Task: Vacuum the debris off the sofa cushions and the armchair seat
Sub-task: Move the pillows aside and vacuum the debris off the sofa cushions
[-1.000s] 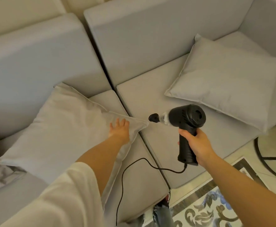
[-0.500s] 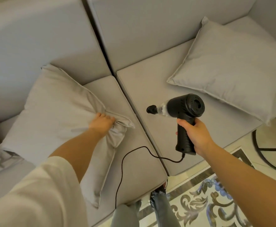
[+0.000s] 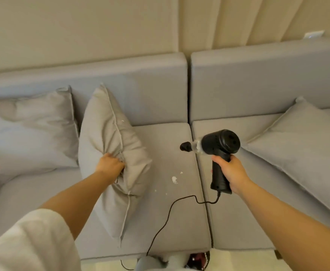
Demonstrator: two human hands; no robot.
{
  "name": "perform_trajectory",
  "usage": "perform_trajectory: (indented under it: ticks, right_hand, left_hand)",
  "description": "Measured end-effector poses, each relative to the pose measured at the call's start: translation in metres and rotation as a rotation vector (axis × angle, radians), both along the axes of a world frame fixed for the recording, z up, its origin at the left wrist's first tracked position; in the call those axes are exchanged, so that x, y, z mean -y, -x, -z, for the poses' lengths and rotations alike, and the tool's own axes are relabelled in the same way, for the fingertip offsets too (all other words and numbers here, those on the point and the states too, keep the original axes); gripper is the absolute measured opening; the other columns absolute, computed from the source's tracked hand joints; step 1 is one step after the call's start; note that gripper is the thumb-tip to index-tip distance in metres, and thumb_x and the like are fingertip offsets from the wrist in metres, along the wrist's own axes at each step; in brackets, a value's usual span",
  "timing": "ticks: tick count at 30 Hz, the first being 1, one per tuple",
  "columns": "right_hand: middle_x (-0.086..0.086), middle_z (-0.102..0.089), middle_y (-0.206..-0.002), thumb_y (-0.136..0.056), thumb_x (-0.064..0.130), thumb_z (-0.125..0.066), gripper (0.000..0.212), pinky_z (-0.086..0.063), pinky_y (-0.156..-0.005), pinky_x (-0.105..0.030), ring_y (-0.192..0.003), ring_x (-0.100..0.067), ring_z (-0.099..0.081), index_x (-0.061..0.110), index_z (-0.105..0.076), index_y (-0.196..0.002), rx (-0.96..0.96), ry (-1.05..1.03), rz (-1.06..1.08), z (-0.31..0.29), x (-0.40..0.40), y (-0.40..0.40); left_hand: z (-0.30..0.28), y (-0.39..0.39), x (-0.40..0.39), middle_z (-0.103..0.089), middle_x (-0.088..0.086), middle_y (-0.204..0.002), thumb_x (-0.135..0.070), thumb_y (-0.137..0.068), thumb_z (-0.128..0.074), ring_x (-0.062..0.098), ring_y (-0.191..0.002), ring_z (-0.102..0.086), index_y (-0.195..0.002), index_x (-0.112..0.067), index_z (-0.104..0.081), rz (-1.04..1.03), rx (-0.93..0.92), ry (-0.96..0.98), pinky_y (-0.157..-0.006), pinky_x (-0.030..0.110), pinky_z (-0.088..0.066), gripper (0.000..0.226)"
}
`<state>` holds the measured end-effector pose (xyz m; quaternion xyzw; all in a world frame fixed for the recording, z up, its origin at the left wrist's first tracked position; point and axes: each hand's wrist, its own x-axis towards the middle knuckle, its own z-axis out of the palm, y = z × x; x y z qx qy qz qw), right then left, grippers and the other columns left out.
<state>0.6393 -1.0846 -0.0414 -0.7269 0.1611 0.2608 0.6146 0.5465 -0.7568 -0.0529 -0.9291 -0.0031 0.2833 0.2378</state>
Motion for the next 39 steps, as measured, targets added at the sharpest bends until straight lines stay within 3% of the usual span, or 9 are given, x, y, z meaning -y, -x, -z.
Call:
perform_trajectory:
  ticks: [5, 10, 14, 19, 22, 27, 34, 37, 39]
  right_hand:
    - [-0.011, -0.059, -0.086, -0.082, 0.024, -0.064, 0.014, -0.049, -0.064, -0.032, -0.077, -0.026, -0.059, 0.021, -0.051, -0.085, 0.035, -0.013, -0.121, -0.020, -0.054, 0.006]
    - [-0.013, -0.059, -0.089, -0.082, 0.023, -0.065, 0.025, -0.049, -0.067, -0.033, -0.080, -0.028, -0.059, 0.014, -0.051, -0.101, 0.049, -0.014, -0.189, -0.029, -0.119, 0.020]
    - [-0.015, -0.058, -0.091, -0.082, 0.022, -0.065, 0.027, -0.050, -0.082, -0.042, -0.088, -0.032, -0.058, 0.011, -0.051, -0.102, 0.041, -0.016, -0.196, -0.033, -0.178, 0.038]
    - [-0.015, -0.057, -0.090, -0.081, 0.022, -0.065, 0.029, -0.048, -0.080, -0.041, -0.088, -0.032, -0.056, 0.007, -0.052, -0.102, 0.065, 0.000, -0.251, -0.041, -0.258, 0.063]
    - [-0.013, -0.056, -0.090, -0.081, 0.022, -0.066, 0.035, -0.045, -0.074, -0.038, -0.086, -0.029, -0.054, 0.003, -0.052, -0.108, 0.071, 0.004, -0.284, -0.048, -0.303, 0.079]
    - [-0.014, -0.055, -0.094, -0.079, 0.023, -0.068, 0.043, -0.044, -0.071, -0.036, -0.085, -0.028, -0.055, 0.003, -0.050, -0.113, 0.106, -0.018, -0.380, -0.063, -0.360, 0.095]
    - [-0.013, -0.058, -0.095, -0.080, 0.027, -0.067, 0.036, -0.047, -0.073, -0.037, -0.086, -0.029, -0.058, 0.010, -0.051, -0.107, 0.158, 0.050, -0.477, -0.071, -0.379, 0.101]
    - [-0.008, -0.058, -0.085, -0.081, 0.026, -0.067, 0.020, -0.046, -0.063, -0.030, -0.076, -0.023, -0.057, 0.018, -0.052, -0.091, 0.193, 0.078, -0.497, -0.069, -0.375, 0.101]
    - [-0.006, -0.057, -0.082, -0.081, 0.025, -0.067, 0.020, -0.045, -0.061, -0.029, -0.073, -0.021, -0.056, 0.017, -0.051, -0.091, 0.200, 0.092, -0.485, -0.064, -0.372, 0.104]
  left_hand:
    - [-0.037, 0.058, -0.054, -0.067, -0.004, -0.117, -0.020, -0.094, -0.040, 0.019, -0.113, -0.056, -0.111, -0.021, -0.062, -0.031, 0.007, -0.076, -0.107, 0.026, -0.029, 0.027]
    - [-0.056, 0.108, -0.106, -0.069, -0.003, -0.115, -0.016, -0.093, -0.042, 0.020, -0.113, -0.057, -0.107, -0.021, -0.065, -0.078, -0.019, -0.115, -0.104, 0.025, -0.031, 0.027]
    - [-0.069, 0.150, -0.152, -0.068, -0.003, -0.115, -0.015, -0.092, -0.042, 0.020, -0.112, -0.058, -0.106, -0.022, -0.064, -0.173, -0.056, -0.111, -0.105, 0.026, -0.032, 0.027]
    - [-0.089, 0.183, -0.193, -0.068, 0.000, -0.115, -0.010, -0.091, -0.043, 0.021, -0.110, -0.059, -0.103, -0.018, -0.065, -0.232, -0.118, -0.141, -0.103, 0.028, -0.036, 0.026]
    - [-0.105, 0.193, -0.203, -0.067, 0.002, -0.116, -0.010, -0.092, -0.043, 0.023, -0.109, -0.060, -0.087, -0.017, -0.063, -0.277, -0.154, -0.148, -0.095, 0.030, -0.045, 0.022]
    - [-0.132, 0.203, -0.229, -0.059, 0.003, -0.123, -0.016, -0.093, -0.045, 0.023, -0.113, -0.058, -0.115, -0.016, -0.058, -0.433, -0.098, -0.107, -0.077, 0.029, -0.041, 0.025]
    - [-0.108, 0.209, -0.282, -0.059, 0.006, -0.129, -0.010, -0.094, -0.038, 0.024, -0.121, -0.053, -0.117, -0.015, -0.058, -0.607, 0.185, -0.015, -0.106, 0.034, -0.034, 0.031]
    - [-0.099, 0.206, -0.318, -0.039, 0.013, -0.142, -0.016, -0.093, -0.043, 0.030, -0.133, -0.035, -0.134, -0.014, -0.037, -0.794, 0.310, 0.086, -0.110, 0.044, -0.029, 0.042]
    - [-0.092, 0.200, -0.327, -0.021, 0.018, -0.150, -0.032, -0.089, -0.056, 0.034, -0.140, -0.019, -0.145, -0.015, -0.018, -0.939, 0.288, 0.269, -0.115, 0.047, -0.021, 0.069]
